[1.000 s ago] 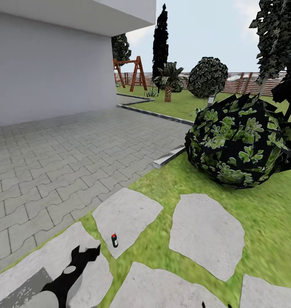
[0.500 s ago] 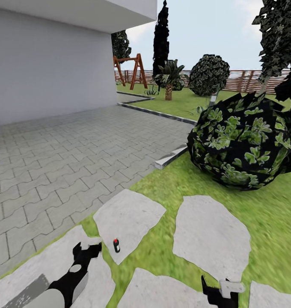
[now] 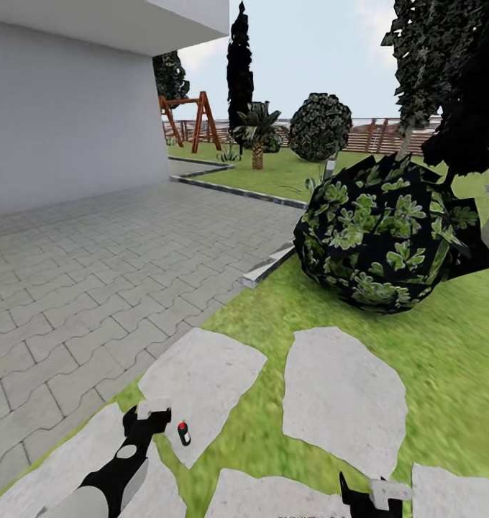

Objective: Pick up the pesticide atomizer in the garden and spray insectifuge to fully cover both potted plants in the garden.

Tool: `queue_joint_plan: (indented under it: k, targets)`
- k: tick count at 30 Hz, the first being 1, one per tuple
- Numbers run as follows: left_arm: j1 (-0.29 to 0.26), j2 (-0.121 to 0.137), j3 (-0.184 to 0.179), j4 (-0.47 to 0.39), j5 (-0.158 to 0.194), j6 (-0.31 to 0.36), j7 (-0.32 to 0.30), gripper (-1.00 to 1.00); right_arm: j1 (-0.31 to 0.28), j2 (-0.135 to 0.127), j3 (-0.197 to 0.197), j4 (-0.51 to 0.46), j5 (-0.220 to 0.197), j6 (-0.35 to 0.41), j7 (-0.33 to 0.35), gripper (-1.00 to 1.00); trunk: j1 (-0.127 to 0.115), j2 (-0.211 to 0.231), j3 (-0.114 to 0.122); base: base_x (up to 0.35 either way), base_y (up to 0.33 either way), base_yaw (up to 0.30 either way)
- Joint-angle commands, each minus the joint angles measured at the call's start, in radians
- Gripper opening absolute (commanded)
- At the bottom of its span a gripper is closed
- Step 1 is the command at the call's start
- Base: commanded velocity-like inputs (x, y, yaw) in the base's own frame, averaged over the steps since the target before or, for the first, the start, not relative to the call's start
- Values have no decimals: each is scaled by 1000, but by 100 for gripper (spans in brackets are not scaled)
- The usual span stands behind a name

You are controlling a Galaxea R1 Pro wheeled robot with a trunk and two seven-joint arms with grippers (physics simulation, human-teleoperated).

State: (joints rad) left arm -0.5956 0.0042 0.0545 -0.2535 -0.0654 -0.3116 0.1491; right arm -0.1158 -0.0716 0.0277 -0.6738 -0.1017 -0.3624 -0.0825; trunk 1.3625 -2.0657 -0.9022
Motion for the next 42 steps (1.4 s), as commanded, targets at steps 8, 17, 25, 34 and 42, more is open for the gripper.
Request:
queue_joint_plan:
  k: [8, 17, 25, 34, 42]
  targets:
    - [13, 0, 5, 3, -19, -8, -1, 100, -1, -2, 1, 2, -12, -6, 0, 100, 8, -14, -7, 1, 1, -176]
    - [33, 0, 2, -8, -19, -32, -8, 100, -1, 0, 0, 3, -13, -8, -2, 100, 42, -77, -35, 0, 0, -8]
    - [21, -10, 4, -43, -19, -28, -116, 100, -1, -2, -4, -12, -12, -6, 0, 100, 73, -133, -60, 0, 0, 0]
    - [21, -8, 2, -64, -22, -28, -110, 100, -29, -4, -4, -189, -11, -3, -1, 100, 107, -196, -88, 0, 0, 0]
    - [24, -3, 15, -60, -13, -32, -108, 100, -30, -5, -2, -183, -9, -3, 1, 100, 138, -252, -113, 0, 0, 0]
